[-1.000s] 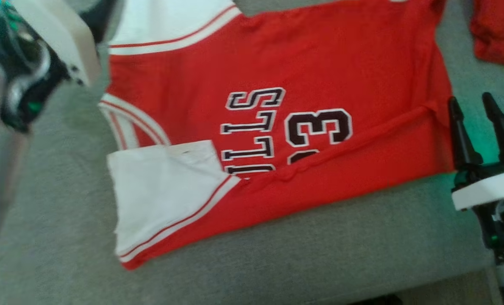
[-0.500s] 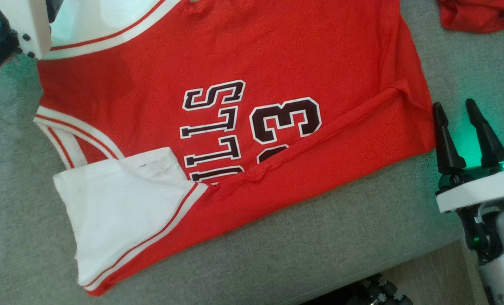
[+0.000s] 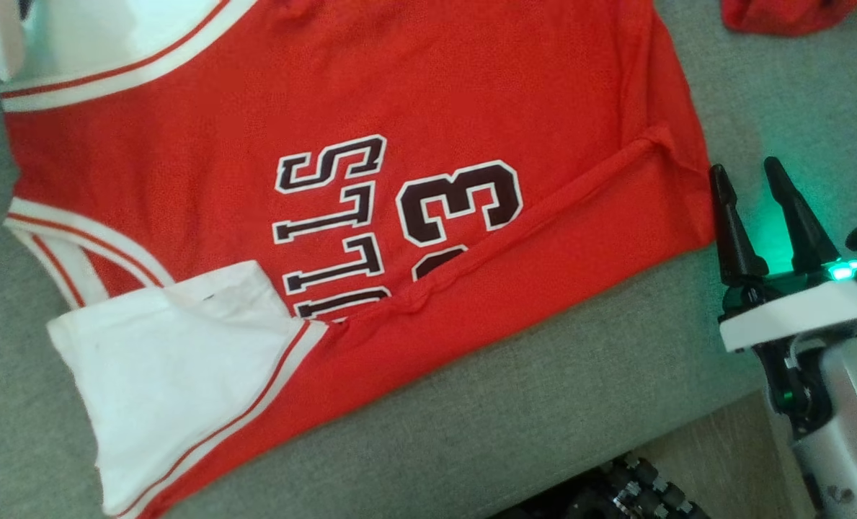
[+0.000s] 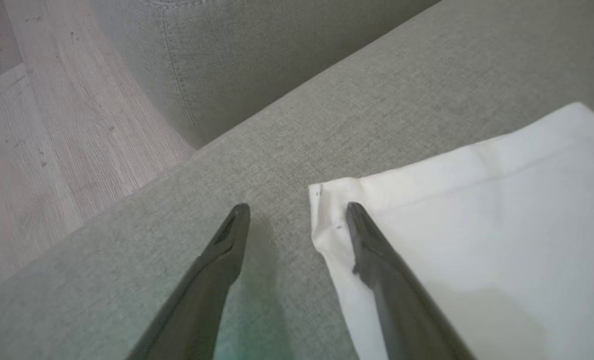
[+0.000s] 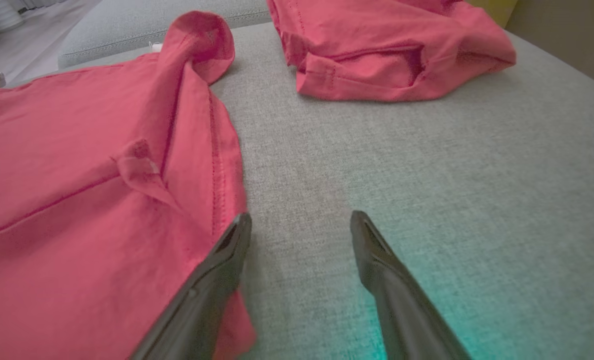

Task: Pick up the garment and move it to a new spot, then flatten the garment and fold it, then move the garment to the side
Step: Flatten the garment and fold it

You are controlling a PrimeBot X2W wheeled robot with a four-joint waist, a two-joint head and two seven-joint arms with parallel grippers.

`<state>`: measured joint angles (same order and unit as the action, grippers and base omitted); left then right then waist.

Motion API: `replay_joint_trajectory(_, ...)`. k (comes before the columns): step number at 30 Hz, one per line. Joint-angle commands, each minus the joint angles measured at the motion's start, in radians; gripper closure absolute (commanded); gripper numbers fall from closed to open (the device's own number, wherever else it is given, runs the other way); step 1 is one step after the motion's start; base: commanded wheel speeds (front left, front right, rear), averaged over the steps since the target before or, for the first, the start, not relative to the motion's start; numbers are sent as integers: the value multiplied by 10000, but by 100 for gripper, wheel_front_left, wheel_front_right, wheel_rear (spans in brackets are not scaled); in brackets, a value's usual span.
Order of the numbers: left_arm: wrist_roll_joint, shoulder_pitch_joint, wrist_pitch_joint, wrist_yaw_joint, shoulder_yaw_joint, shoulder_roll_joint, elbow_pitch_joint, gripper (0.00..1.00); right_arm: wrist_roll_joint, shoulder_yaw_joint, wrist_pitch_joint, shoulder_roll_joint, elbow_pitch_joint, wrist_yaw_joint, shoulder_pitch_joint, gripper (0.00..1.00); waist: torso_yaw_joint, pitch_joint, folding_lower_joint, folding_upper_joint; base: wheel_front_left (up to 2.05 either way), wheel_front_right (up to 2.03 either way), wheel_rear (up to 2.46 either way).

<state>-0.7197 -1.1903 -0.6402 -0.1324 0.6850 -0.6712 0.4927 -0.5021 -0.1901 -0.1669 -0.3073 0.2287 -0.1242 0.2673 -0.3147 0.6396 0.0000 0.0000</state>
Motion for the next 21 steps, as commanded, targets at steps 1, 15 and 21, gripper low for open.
replay_joint_trajectory(1, 70, -549, -1, 18, -259, -552, -120, 0, -73, -132, -127, -189, -163, -65, -18, 0, -86, 75, 0, 0, 0, 0, 0)
replay_joint_trajectory(15, -762, -1050, 722, 18, 796, -898, -763, 100, -967, -42, 593, -807, -740, -65, 1115, 0, 192, 86, 0, 0, 0, 0, 0)
replay_joint_trajectory(21, -1124, -1376, 1473, 18, 1341, -871, -938, 100, -2704, -753, 2793, -913, -1054, -65, 2771, 0, 586, -36, 0, 0, 0, 0, 0)
